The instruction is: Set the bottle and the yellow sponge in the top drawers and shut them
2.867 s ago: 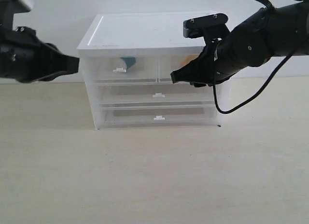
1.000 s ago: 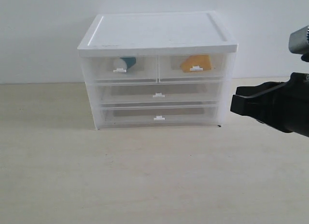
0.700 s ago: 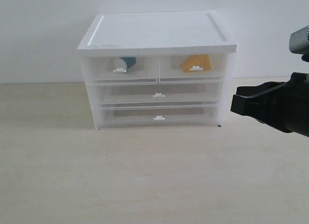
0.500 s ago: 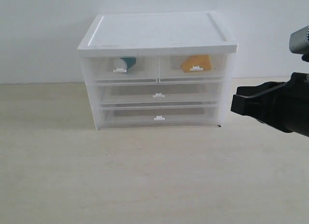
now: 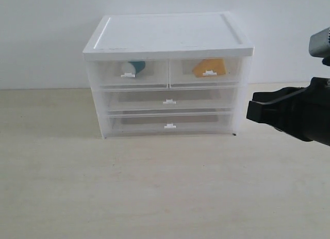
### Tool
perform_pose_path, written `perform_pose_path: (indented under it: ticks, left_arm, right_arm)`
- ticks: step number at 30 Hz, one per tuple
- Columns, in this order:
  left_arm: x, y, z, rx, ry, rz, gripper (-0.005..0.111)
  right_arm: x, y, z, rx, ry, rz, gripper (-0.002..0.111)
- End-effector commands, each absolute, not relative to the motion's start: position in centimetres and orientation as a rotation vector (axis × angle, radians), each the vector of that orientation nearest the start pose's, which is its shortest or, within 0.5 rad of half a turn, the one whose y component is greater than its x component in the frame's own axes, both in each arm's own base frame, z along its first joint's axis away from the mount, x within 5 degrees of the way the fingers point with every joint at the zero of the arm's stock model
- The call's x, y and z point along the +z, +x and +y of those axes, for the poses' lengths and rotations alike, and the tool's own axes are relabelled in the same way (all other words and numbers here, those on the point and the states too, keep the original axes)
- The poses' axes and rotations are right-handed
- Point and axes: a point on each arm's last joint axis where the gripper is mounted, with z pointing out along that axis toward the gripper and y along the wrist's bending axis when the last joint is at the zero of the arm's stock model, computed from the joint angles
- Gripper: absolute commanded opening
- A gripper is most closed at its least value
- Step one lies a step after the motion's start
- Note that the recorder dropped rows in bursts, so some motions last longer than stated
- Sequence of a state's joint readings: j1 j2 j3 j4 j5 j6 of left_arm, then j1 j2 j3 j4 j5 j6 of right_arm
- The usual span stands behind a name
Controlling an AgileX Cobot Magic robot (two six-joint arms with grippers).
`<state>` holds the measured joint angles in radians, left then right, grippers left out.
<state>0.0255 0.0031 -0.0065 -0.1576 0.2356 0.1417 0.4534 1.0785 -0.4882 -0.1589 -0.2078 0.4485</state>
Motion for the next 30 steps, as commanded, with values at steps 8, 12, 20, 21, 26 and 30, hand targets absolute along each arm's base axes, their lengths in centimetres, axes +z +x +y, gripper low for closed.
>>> perform_pose_path:
  ticks: [8, 12, 20, 21, 26, 30]
  left_arm:
    - [18.13, 5.33, -0.25, -0.057, -0.051, 1.837, 0.004]
    - [18.13, 5.33, -0.25, -0.057, -0.051, 1.837, 0.004]
    - [18.13, 5.33, -0.25, -0.057, -0.051, 1.837, 0.004]
    - [18.13, 5.33, -0.25, -0.057, -0.051, 1.837, 0.004]
    - [18.13, 5.33, -0.25, -0.057, -0.051, 1.837, 0.004]
    - [18.13, 5.33, -0.25, -0.057, -0.051, 1.837, 0.004]
  right_arm:
    - [26.42, 19.38, 9.69, 0.541, -0.177, 1.881, 0.000]
    - [26.42, 19.38, 9.69, 0.541, -0.177, 1.881, 0.000]
    - [26.42, 19.38, 9.69, 0.541, -0.177, 1.881, 0.000]
    - [26.42, 19.38, 9.69, 0.541, -0.177, 1.881, 0.000]
    - [26.30, 19.35, 9.68, 0.482, -0.255, 1.878, 0.000]
    - [25.91, 19.26, 9.55, 0.356, -0.407, 1.885, 0.000]
